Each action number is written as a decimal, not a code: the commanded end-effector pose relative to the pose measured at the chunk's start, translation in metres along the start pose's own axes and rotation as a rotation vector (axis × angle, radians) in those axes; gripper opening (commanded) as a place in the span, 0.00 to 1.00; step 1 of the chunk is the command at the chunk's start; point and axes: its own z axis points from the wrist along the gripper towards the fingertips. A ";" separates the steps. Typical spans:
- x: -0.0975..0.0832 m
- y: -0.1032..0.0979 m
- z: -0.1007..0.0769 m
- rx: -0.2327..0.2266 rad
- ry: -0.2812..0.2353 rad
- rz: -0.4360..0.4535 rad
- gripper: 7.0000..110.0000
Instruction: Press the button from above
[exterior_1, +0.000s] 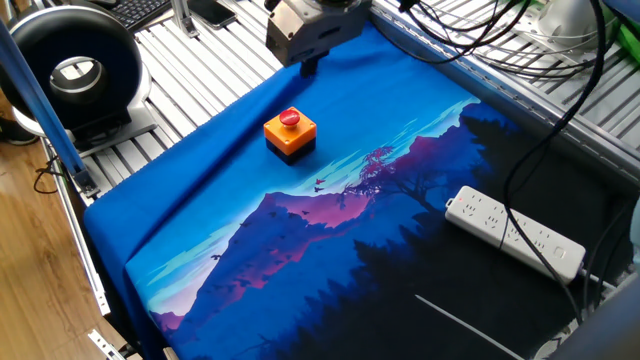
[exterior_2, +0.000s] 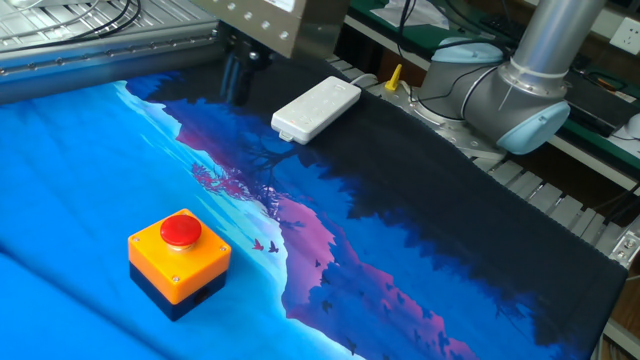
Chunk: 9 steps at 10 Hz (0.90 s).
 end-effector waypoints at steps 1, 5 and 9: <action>-0.010 0.008 -0.002 -0.033 -0.042 -0.022 0.00; 0.021 0.039 -0.005 -0.161 0.079 -0.077 0.00; 0.040 0.049 -0.010 -0.210 0.152 -0.096 0.00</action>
